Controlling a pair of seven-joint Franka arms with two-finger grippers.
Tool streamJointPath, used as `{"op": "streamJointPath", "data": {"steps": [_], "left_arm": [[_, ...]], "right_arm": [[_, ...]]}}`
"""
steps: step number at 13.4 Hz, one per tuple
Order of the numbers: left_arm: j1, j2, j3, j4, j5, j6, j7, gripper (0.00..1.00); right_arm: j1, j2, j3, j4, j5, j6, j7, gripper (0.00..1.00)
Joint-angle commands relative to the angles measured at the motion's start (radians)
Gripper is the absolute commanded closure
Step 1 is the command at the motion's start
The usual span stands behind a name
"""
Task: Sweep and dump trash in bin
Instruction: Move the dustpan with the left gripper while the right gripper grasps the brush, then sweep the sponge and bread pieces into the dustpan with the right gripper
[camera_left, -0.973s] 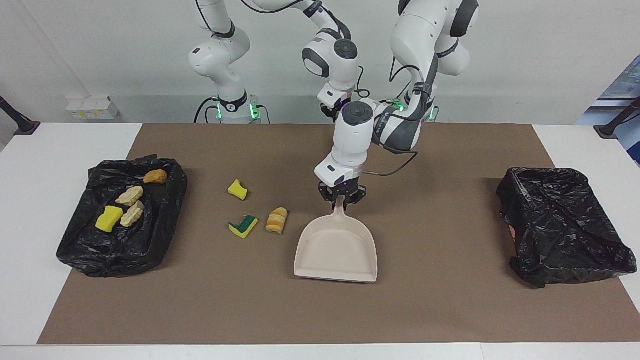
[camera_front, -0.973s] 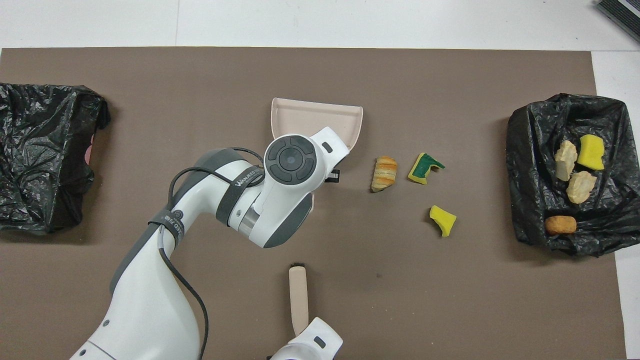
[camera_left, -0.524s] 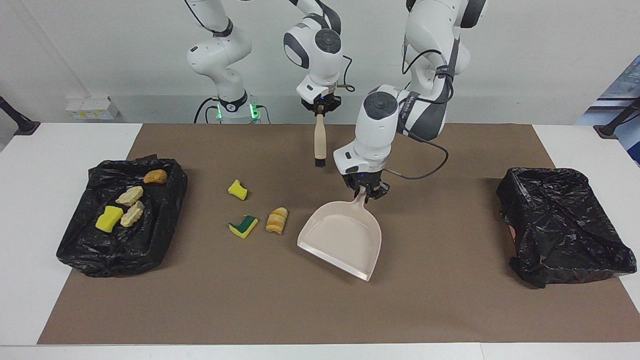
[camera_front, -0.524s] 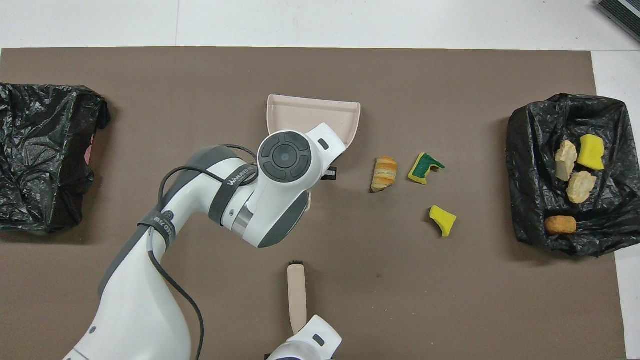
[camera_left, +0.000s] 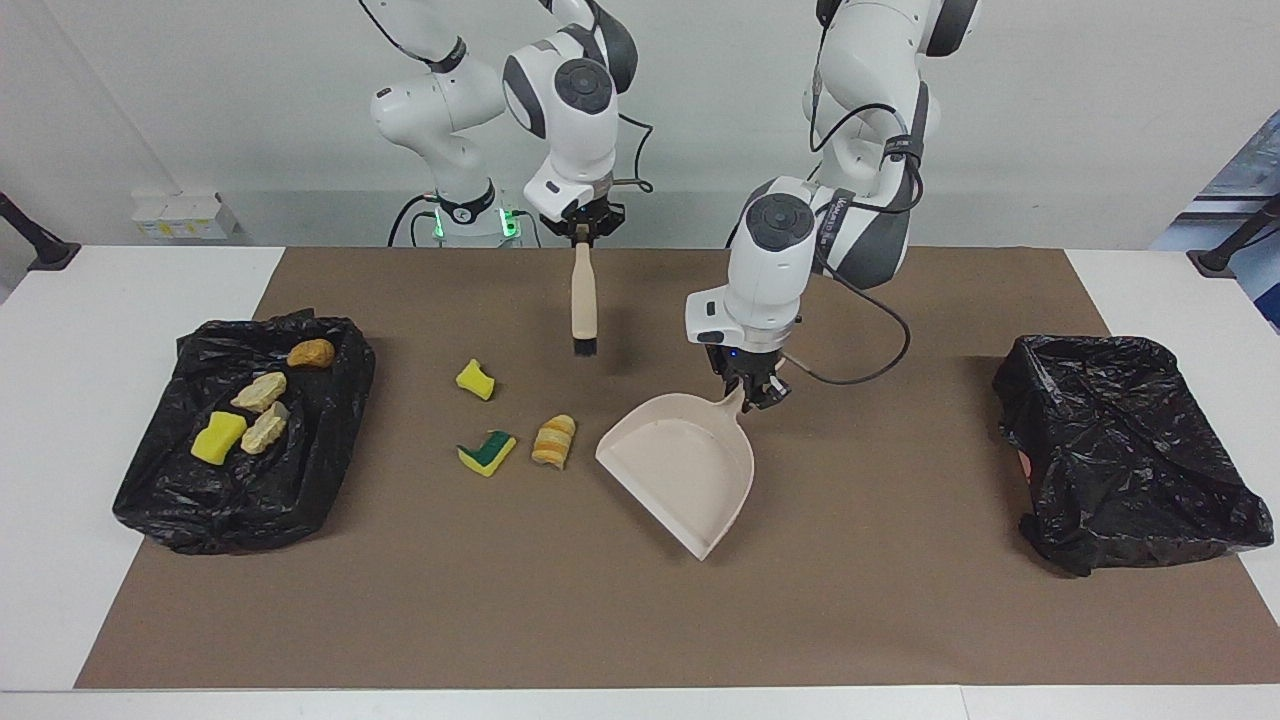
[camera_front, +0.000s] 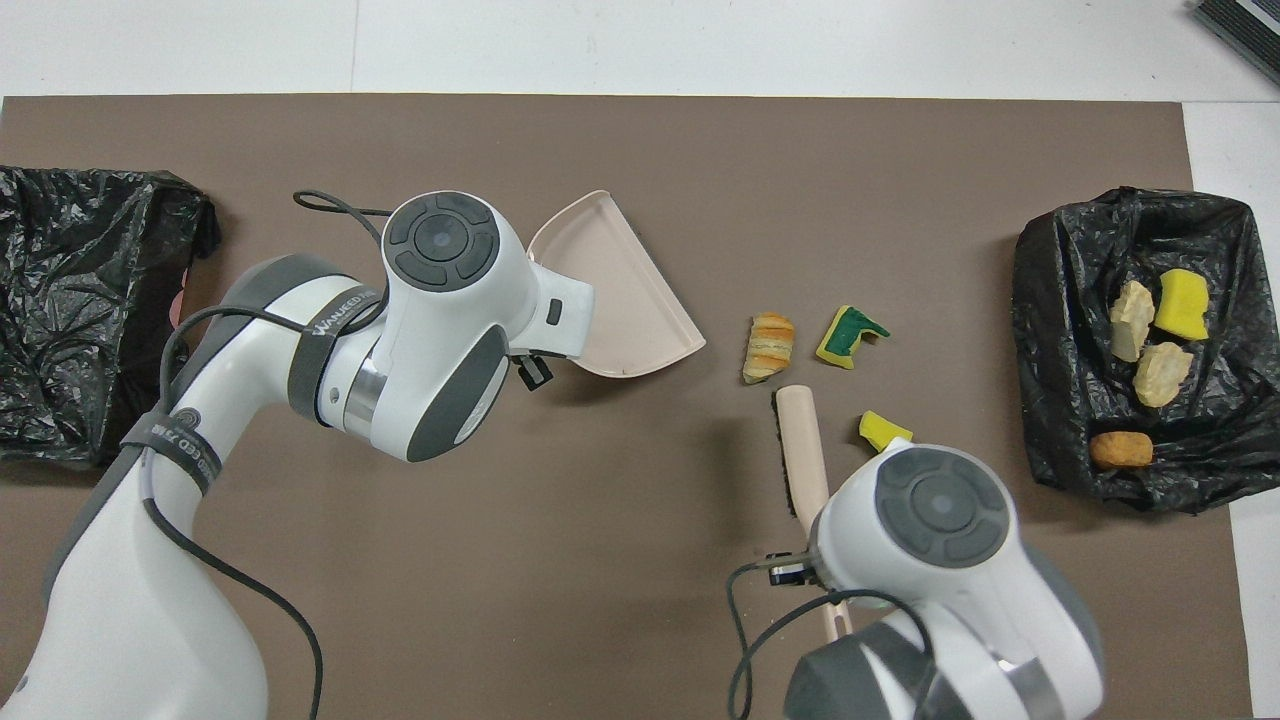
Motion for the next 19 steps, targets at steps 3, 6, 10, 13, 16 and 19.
{"op": "streamJointPath", "data": {"steps": [3, 6, 10, 13, 16, 19], "left_arm": [[0.004, -0.054, -0.007, -0.105, 0.012, 0.056, 0.143, 1.0], [0.002, -0.047, -0.007, -0.106, 0.012, 0.099, 0.278, 1.0], [-0.006, -0.032, -0.007, -0.105, 0.012, 0.126, 0.278, 1.0], [-0.018, -0.043, -0.007, -0.127, 0.014, 0.121, 0.274, 1.0], [-0.062, -0.08, -0.006, -0.193, 0.015, 0.141, 0.272, 1.0], [-0.066, -0.103, -0.007, -0.235, 0.017, 0.141, 0.272, 1.0]], "right_arm": [[-0.182, 0.088, 0.014, 0.061, -0.157, 0.06, -0.18, 1.0], [-0.242, 0.154, 0.014, 0.067, -0.283, 0.124, -0.202, 1.0], [-0.269, 0.24, 0.017, 0.074, -0.283, 0.202, -0.21, 1.0], [-0.232, 0.332, 0.022, 0.167, -0.262, 0.196, -0.2, 1.0], [-0.151, 0.367, 0.022, 0.202, -0.169, 0.206, -0.191, 1.0], [-0.069, 0.407, 0.022, 0.23, -0.096, 0.216, -0.098, 1.0]]}}
